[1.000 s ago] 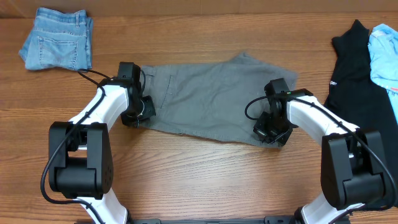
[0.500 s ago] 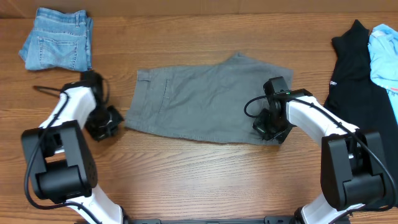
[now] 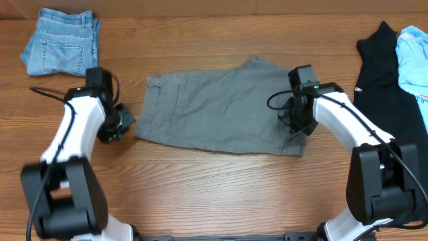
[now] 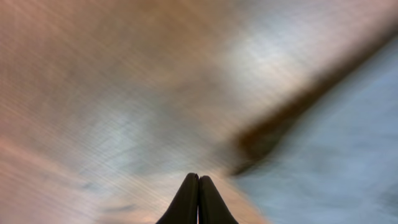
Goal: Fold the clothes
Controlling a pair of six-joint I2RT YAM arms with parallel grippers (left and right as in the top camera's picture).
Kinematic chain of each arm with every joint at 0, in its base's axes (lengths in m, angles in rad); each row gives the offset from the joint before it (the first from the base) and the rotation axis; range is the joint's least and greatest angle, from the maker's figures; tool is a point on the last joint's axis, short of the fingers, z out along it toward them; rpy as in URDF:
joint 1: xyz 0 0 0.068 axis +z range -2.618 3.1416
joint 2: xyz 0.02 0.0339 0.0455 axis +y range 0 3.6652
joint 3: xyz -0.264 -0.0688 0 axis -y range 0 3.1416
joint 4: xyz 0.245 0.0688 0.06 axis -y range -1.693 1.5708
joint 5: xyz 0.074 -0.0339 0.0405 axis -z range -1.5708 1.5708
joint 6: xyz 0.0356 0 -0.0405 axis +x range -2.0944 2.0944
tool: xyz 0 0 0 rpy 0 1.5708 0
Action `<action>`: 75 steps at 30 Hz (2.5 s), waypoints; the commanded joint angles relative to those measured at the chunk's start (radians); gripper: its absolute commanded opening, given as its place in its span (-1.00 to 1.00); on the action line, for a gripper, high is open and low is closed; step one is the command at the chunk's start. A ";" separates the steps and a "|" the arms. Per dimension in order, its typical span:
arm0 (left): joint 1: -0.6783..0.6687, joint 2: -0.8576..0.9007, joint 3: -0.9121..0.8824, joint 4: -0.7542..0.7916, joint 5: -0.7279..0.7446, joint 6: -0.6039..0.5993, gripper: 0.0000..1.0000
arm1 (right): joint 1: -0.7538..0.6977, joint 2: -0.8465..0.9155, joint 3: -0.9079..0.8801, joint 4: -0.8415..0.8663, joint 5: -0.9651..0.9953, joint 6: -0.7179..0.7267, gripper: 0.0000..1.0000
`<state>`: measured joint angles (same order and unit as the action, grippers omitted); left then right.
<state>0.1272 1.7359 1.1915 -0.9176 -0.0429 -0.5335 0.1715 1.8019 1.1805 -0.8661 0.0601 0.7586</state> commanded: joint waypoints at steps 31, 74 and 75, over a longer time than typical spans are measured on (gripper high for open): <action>-0.158 0.336 0.005 0.440 0.215 0.172 -0.92 | -0.017 0.025 0.004 0.178 -0.072 -0.055 -0.83; 0.179 0.006 0.005 0.095 0.017 -0.074 -0.92 | -0.016 0.196 0.249 0.252 -0.042 -0.211 -0.48; 0.165 -0.023 0.005 0.095 0.001 -0.077 -0.92 | -0.016 0.196 0.286 0.213 -0.037 -0.211 -0.43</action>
<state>0.3309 1.8366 1.1931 -0.8227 0.0650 -0.5812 0.1631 1.9984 1.3434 -0.6109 -0.0345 0.5869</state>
